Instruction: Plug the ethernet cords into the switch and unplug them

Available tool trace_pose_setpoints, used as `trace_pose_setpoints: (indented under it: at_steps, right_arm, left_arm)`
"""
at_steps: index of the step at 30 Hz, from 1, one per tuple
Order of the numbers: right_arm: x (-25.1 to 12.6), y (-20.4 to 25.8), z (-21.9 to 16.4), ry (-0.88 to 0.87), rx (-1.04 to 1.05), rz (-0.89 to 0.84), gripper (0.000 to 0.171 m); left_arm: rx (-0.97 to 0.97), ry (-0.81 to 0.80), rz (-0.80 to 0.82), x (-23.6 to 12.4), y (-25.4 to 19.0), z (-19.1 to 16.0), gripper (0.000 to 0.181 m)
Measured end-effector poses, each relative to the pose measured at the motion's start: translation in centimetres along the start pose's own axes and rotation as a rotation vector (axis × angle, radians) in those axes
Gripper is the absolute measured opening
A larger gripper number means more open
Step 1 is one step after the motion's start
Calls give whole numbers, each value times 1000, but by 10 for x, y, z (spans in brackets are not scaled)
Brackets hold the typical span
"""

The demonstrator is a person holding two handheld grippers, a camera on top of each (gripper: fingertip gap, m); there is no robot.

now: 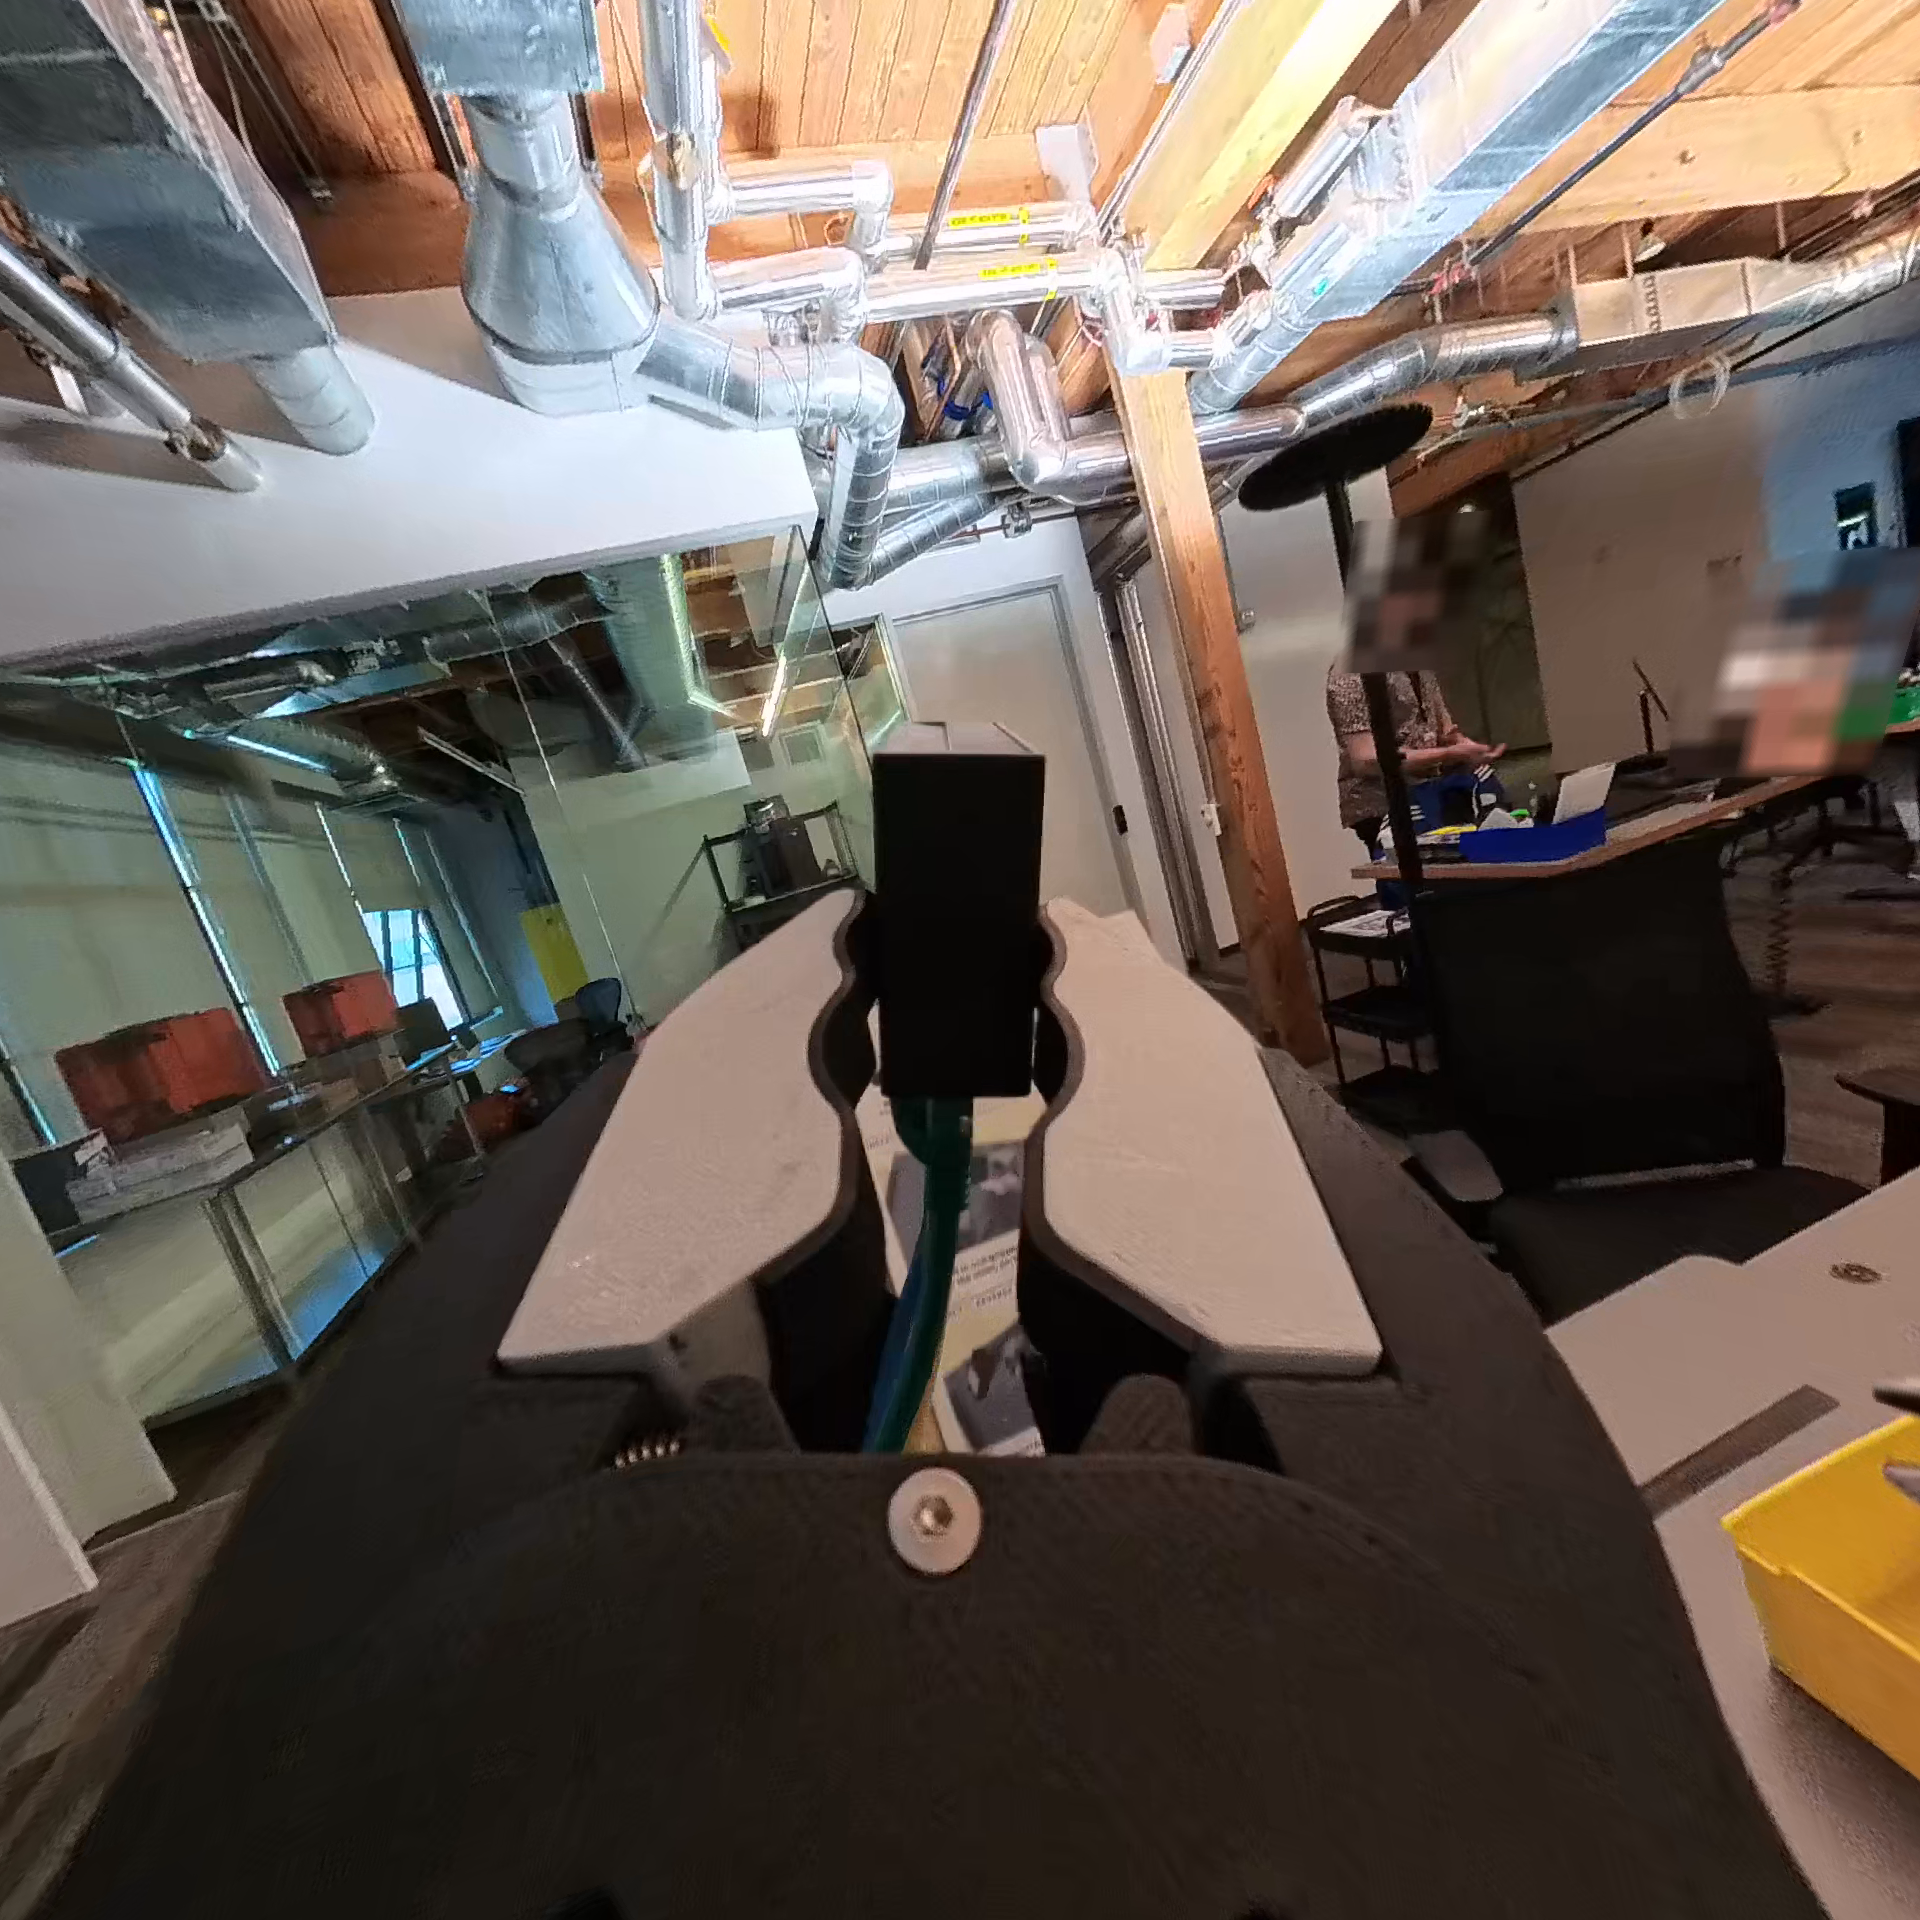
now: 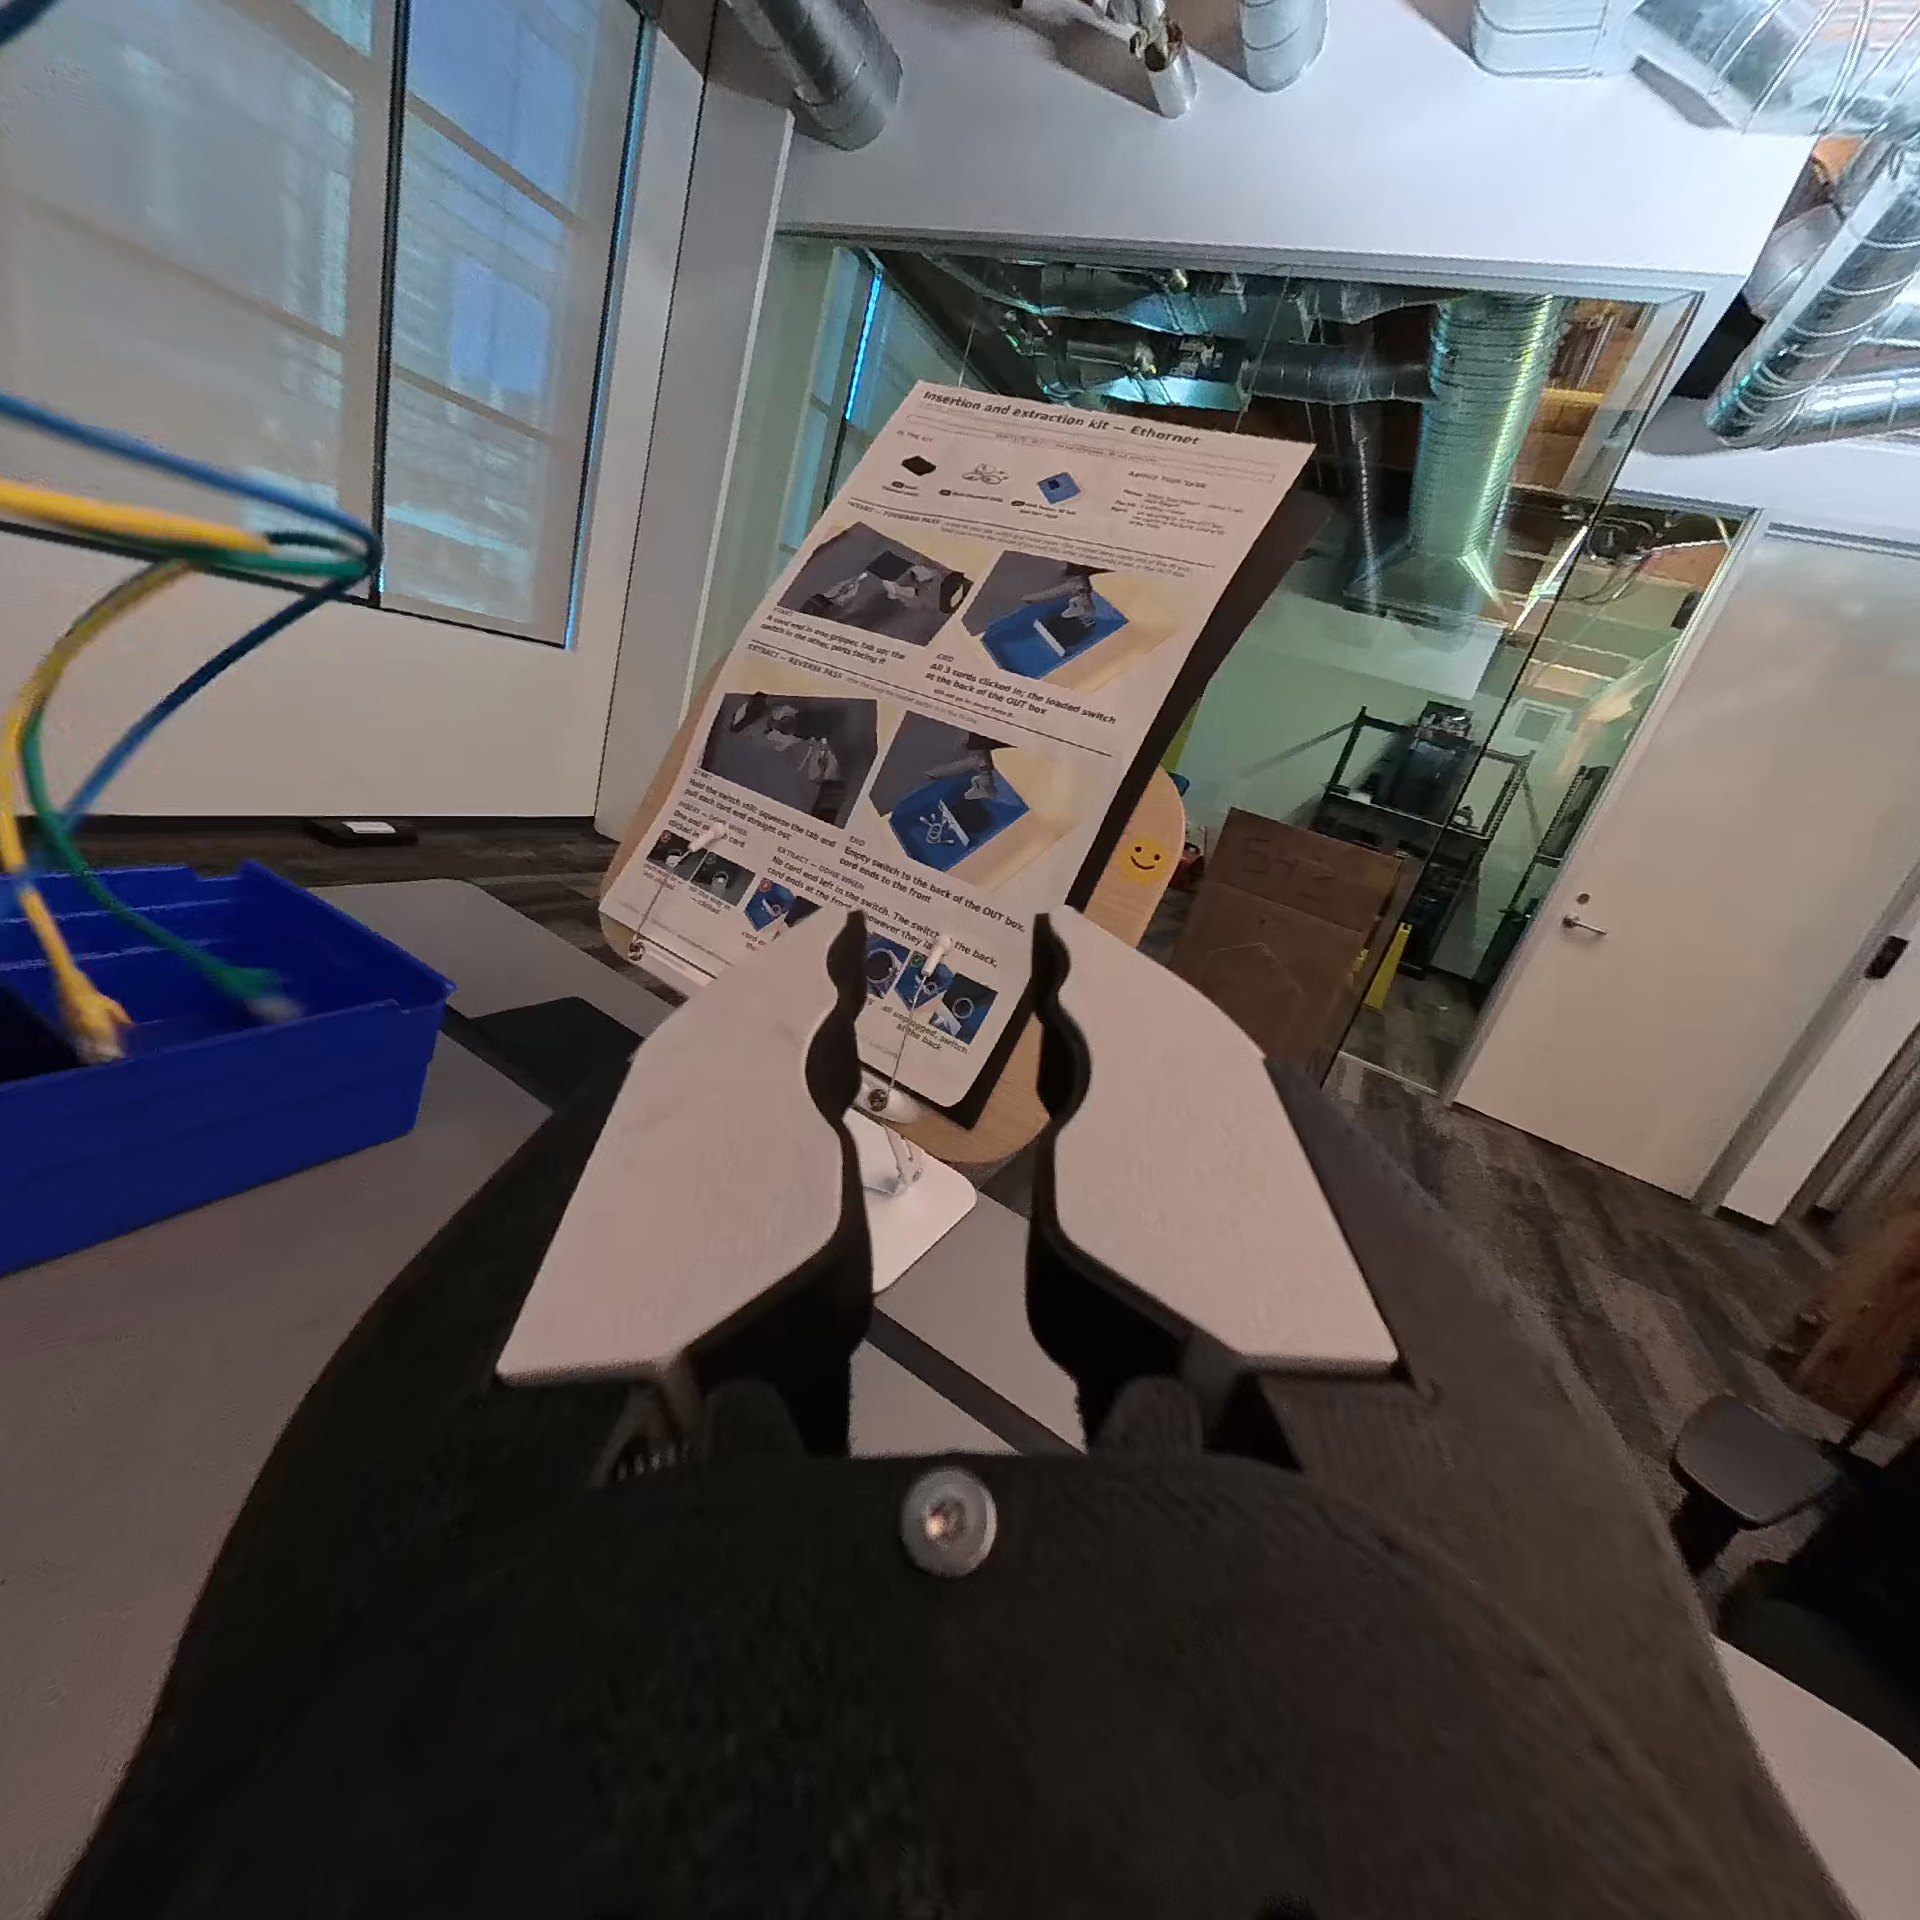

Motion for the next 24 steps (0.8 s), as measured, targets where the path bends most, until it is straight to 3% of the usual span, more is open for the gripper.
trace_pose_setpoints:
  at_steps: [4, 7, 11, 16, 24]
  right_arm:
    - [-5, -3, 5, -4, 7, 3, 31]
    - [-7, 1, 9, -2, 17, 56, 32]
    - [-14, 12, 19, -34, 27, 172, 35]
    - [-30, 27, 43, -83, -86, 128, 42]
    - [-34, 69, 58, -99, -451, 22, 62]
  left_arm:
    - [34, 13, -48, 3, -26, 29, 26]
    - [7, 55, -205, 5, -63, 20, 26]
    - [-56, 110, -430, 6, -123, -27, 26]
    - [-74, 161, -512, 11, -180, -102, 26]
    - [278, 258, -333, 9, -244, -187, 26]
Point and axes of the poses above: each gripper's, where its closed fingertips meet, x out along the fingers, z out of its top, y = z × x across the jaws, the point moved 6 cm from there along -x, back along the fingers, and after that the axes turned 11 degrees about y, right-handed, at the moved point
